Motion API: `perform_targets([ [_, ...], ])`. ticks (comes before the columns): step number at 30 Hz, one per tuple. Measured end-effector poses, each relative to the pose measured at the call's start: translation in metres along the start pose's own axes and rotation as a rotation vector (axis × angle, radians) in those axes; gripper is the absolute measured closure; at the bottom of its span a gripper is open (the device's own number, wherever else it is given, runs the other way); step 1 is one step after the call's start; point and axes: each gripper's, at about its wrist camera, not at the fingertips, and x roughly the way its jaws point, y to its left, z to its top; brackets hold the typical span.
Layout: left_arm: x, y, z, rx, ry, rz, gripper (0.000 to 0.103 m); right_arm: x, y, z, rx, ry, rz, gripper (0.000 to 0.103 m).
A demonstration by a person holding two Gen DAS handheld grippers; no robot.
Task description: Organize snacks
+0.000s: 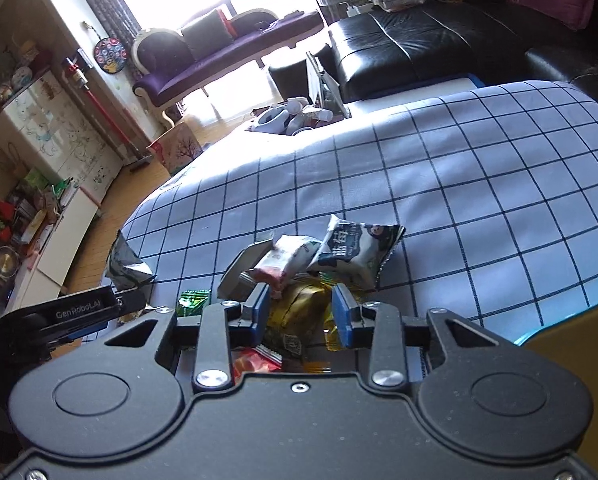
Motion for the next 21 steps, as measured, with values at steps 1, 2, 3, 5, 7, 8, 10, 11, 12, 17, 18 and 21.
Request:
perform_targets([
  [1,0.002,0.002,0.001,-0.016,0.01,-0.01,0.042,0.001,-0.002,0.001,0.004,-0.001,-0.003,0.058],
  [2,0.002,0.004,0.001,-0.035,0.016,-0.019,0.043,0.0,-0.003,0.002,0.008,-0.003,-0.005,0.058],
  [3,0.002,0.006,0.003,-0.055,0.017,-0.027,0.043,0.0,-0.004,0.002,0.013,-0.007,-0.008,0.058],
  [5,0.003,0.009,0.006,-0.091,0.015,-0.034,0.043,-0.002,-0.006,0.005,0.025,-0.02,-0.022,0.058],
  [7,0.005,0.011,0.007,-0.121,0.016,-0.023,0.043,-0.004,-0.008,0.006,0.033,-0.034,-0.032,0.058],
  [8,0.007,0.011,0.008,-0.13,0.02,-0.016,0.043,-0.005,-0.009,0.007,0.035,-0.039,-0.036,0.058],
  [10,0.01,0.01,0.009,-0.144,0.024,-0.001,0.043,-0.005,-0.011,0.008,0.039,-0.044,-0.04,0.058],
  [11,0.011,0.008,0.009,-0.144,0.024,0.006,0.043,-0.005,-0.012,0.009,0.044,-0.044,-0.043,0.058],
  [12,0.013,0.007,0.01,-0.14,0.026,0.015,0.043,-0.004,-0.014,0.009,0.051,-0.042,-0.045,0.058],
  [17,0.019,0.007,0.009,-0.141,0.058,0.044,0.043,0.001,-0.021,0.014,0.073,-0.032,-0.055,0.058],
  [18,0.017,0.007,0.009,-0.136,0.063,0.041,0.043,0.002,-0.023,0.016,0.082,-0.034,-0.059,0.058],
  [21,0.017,0.008,0.007,-0.121,0.079,0.031,0.042,0.006,-0.026,0.021,0.095,-0.026,-0.071,0.058],
])
